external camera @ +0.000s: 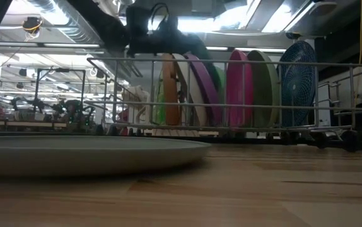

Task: Sort dishes
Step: Put the green plate in the dishwasher rack

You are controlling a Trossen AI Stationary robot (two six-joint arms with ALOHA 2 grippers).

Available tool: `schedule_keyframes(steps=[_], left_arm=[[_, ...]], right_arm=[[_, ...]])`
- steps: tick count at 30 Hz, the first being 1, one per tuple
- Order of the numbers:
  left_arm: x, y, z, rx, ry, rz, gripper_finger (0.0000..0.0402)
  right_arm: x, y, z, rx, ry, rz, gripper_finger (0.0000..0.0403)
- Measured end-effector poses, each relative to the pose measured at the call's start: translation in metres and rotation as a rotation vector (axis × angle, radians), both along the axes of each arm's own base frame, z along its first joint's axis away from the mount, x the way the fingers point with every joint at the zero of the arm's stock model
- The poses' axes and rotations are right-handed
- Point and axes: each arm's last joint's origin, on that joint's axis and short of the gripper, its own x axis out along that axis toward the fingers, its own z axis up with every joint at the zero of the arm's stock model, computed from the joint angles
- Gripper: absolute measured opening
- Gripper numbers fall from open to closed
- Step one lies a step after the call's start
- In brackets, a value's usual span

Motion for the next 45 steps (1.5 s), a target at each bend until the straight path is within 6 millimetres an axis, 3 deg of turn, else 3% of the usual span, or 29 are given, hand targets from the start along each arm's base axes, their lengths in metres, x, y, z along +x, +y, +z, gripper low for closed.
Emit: schedule_keyframes(steps=[12, 27, 45], left_arm=[[-0.003, 0.009, -0.001, -0.067, 0.055, 0.012, 0.0000], [-0.016, 0.024, 0.004, -0.137, -0.005, 0.053, 0.0000], [-0.022, 0.032, -0.013, -0.214, 0.139, 0.087, 0.0000]], right_arm=[[0.000, 0.000, 0.000, -0.001, 0.001, 0.000, 0.0136], [0.000, 0.000, 0.000, 0.000, 0.002, 0.001, 0.0136], [0.000, 0.001, -0.001, 0.023, 0.019, 0.017, 0.0136]])
